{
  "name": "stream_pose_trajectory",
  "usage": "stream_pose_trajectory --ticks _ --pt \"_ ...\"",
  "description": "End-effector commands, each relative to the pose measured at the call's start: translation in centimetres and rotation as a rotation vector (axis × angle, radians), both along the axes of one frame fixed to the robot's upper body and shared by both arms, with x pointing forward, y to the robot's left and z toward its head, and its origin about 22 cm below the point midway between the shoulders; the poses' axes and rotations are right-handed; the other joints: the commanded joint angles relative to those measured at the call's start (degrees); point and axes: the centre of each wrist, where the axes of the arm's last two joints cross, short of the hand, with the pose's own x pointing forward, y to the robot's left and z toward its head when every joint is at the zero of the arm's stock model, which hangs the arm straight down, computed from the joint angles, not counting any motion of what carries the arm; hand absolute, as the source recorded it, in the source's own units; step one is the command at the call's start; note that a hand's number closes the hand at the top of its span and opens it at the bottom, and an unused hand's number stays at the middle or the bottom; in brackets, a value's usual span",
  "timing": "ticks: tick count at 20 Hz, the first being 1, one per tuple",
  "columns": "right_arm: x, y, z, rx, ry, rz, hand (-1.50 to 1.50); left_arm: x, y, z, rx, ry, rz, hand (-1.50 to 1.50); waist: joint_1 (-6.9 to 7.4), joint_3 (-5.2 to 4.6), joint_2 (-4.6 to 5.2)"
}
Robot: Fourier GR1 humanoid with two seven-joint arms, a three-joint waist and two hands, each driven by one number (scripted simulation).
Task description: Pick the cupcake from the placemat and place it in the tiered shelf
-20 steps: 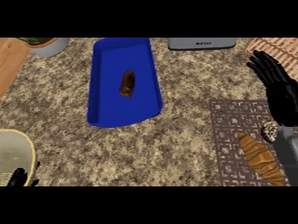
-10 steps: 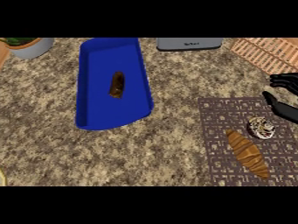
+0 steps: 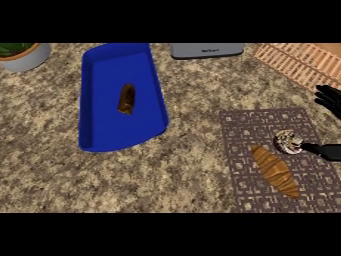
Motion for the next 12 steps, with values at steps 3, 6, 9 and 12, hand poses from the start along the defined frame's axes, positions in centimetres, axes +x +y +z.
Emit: stream_pose_trajectory --ticks 3,6,9,12 --pt "-0.2 -1.7 2.6 -0.172 0.037 0.086 -1.50 9.8 -2.6 4.8 -0.028 -0.650 -0.143 0.00 -3.79 -1.38 -0.08" --pt "0.1 -2.5 4.3 -0.296 0.066 0.114 -1.50 9.5 -2.6 4.9 -0.027 -0.664 -0.141 0.00 -3.23 -1.42 0.42" --pt "0.1 -2.0 4.4 -0.341 0.100 0.163 -1.50 9.4 -2.7 5.2 -0.023 -0.685 -0.136 0.00 -3.56 -1.32 0.55" --pt "0.1 -2.2 4.8 -0.385 0.147 0.182 -1.50 9.3 -2.6 5.1 -0.026 -0.691 -0.130 0.00 -3.78 -1.37 0.87"
